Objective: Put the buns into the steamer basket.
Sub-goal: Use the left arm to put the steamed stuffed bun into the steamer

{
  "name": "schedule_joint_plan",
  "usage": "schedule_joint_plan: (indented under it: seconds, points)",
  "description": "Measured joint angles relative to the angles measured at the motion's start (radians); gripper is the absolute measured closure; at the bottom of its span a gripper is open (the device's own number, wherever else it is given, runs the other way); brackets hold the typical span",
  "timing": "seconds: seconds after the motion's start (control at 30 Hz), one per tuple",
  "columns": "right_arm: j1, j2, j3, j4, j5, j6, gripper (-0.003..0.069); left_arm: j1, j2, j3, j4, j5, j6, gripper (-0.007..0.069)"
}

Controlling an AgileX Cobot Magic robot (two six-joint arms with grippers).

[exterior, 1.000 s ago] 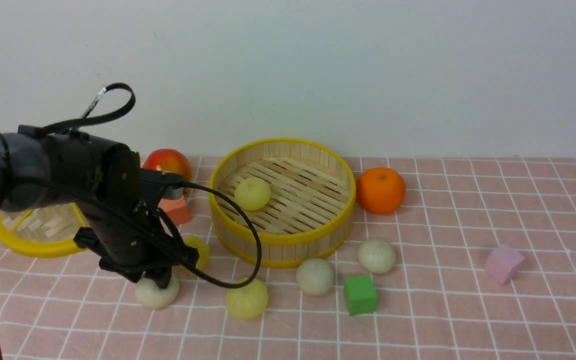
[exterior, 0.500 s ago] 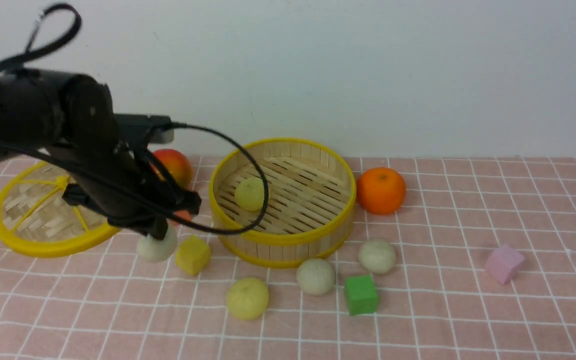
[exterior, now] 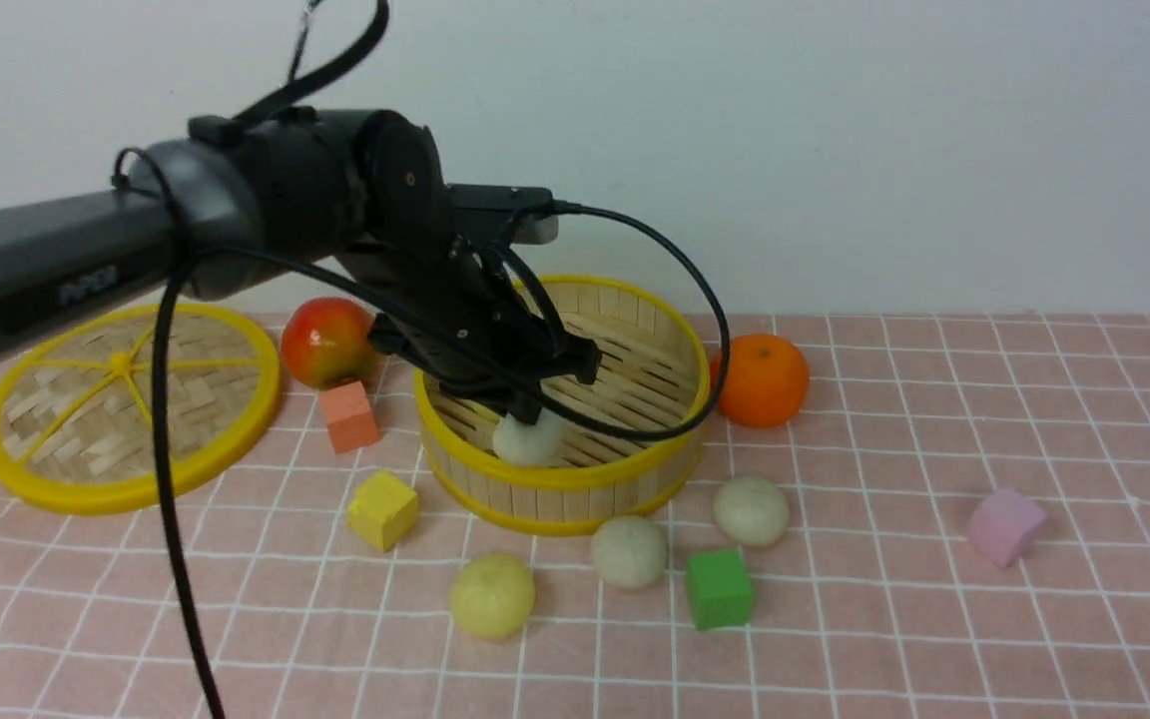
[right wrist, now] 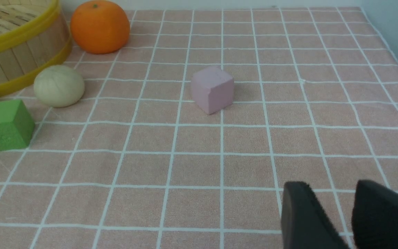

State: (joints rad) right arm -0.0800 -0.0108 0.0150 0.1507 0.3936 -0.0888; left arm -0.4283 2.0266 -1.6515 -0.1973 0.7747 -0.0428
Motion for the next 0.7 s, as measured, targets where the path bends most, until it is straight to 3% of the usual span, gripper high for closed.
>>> schedule_joint_plan:
  seconds: [0.3, 0.47, 0.7]
  points:
    - [0.000, 0.000, 0.000, 0.000, 0.000, 0.000, 0.0419, 0.001, 0.076, -0.043, 0.019, -0.021, -0.006, 0.0622]
    - [0.000, 0.000, 0.000, 0.000, 0.000, 0.000, 0.0419, 0.001, 0.076, -0.045, 0.033, -0.044, -0.006, 0.0568]
    - [0.000, 0.000, 0.000, 0.000, 0.000, 0.000, 0.0419, 0.001, 0.081, -0.045, 0.037, -0.045, -0.006, 0.0333]
